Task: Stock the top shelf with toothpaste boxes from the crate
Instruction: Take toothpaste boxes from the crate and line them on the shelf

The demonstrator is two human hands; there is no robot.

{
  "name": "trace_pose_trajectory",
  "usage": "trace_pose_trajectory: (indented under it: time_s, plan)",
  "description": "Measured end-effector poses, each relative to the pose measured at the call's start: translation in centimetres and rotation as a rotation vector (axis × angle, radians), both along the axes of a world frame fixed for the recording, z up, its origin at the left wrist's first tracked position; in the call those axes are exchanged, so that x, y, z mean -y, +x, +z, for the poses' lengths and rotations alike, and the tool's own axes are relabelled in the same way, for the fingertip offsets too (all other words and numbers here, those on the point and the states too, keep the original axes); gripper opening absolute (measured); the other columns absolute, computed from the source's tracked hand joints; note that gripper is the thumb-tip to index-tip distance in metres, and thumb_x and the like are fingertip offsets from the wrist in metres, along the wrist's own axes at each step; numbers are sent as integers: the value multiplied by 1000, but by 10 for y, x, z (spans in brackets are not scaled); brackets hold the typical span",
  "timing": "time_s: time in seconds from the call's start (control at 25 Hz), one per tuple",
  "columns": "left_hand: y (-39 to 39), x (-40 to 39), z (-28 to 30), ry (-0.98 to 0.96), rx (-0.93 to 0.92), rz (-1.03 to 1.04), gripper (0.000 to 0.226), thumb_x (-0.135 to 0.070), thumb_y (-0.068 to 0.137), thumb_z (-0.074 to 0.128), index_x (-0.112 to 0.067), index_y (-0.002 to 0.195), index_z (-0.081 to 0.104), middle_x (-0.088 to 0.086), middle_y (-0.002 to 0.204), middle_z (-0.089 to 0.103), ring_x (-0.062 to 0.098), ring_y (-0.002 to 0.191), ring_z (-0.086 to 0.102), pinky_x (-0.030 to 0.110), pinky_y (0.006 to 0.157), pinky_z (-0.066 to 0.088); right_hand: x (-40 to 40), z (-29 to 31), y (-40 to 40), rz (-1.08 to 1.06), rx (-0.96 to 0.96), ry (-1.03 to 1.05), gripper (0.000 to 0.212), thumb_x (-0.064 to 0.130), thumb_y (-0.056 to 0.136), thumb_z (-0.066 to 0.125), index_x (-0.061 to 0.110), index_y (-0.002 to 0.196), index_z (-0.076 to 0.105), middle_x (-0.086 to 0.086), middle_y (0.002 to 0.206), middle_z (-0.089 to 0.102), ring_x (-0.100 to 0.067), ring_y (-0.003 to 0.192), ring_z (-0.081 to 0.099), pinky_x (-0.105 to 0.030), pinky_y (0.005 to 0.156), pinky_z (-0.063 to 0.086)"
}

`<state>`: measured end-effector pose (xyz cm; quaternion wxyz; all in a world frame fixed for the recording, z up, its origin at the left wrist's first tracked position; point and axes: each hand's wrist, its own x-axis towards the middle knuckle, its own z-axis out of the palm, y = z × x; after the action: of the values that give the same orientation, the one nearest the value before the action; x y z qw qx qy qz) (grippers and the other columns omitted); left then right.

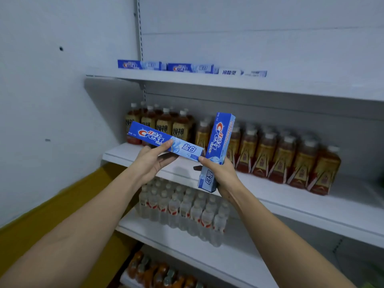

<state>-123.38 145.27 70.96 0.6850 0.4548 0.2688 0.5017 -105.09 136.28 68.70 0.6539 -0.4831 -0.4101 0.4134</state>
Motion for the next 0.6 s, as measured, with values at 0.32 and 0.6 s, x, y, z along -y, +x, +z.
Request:
trace_pose_trajectory:
  time_s: [0.32,0.6]
  plan:
    - [-5,12,47,53,33,111,24,-16,91,65,-3,109,59,15,101,71,27,94,71,35,64,61,1,42,-5,-90,25,44,34,21,81,78,16,110,59,-4,102,72,-18,78,70,-29,65,55]
    - [-84,-28,140,435,-278,218,24,-33,74,80,-21,91,68,9,96,68,9,72,71,30,62,61,-5,110,-19,-161,81,154,30,24,80,79,25,100,56,2,97,70,-11,82,68,-27,62,54]
